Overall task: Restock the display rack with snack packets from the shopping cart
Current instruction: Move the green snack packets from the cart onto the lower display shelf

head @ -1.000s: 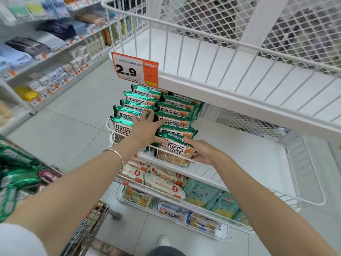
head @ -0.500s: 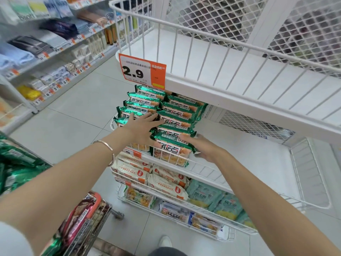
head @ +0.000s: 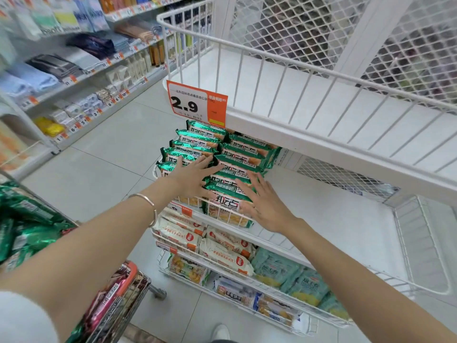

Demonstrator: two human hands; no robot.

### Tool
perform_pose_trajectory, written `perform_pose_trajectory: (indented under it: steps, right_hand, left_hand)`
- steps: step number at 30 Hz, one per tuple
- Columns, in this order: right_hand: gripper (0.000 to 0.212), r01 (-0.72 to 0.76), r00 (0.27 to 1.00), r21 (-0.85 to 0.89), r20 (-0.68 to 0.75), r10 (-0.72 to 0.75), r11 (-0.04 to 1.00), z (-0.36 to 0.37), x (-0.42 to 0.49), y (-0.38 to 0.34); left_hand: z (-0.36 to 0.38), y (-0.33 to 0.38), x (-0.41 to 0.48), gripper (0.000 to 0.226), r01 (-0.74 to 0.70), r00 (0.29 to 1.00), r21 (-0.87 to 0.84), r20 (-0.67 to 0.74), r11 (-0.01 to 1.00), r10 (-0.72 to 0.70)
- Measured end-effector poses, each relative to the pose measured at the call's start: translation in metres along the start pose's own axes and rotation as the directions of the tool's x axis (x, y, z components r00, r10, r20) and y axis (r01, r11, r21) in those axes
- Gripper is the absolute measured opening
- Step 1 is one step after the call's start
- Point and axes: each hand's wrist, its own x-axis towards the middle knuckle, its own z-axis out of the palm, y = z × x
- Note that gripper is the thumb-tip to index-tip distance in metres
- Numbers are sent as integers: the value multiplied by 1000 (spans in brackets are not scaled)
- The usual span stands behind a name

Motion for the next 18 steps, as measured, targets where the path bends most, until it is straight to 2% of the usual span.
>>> perform_pose_trajectory:
  steps: [4,7,9,11,13,15,18]
  right_hand:
    - [62,-42,999,-60,21,43,997,-2,11,3]
    - [66,-81,995,-106,54,87,991,-11,7,-5]
    - [63,-58,996,-150,-76,47,987,-14,7,-24]
    - [53,42,962,-141,-263,-79,989,-13,15,-56]
    - [40,179,909,-103,-362,-205,978,-4,31,-102]
    - [33,309,884,-47,-353,-305,950,13,51,-152]
    - [33,452,867,13,-243,-436,892,49,81,-225]
  left_hand:
    - [-1,5,1,92,29,999,-37,-13,999,-30]
    - [2,5,-18,99,33,996,16,-84,999,-31]
    - [4,-4,-49,100,65,972,-31,-226,997,-71]
    - [12,-24,-87,88,128,904,-127,-394,984,-168]
    - [25,-53,-131,67,235,837,-190,-459,953,-298]
    - [42,-82,-178,52,362,787,-264,-428,894,-445]
    - [73,-115,-256,44,515,690,-373,-353,771,-632]
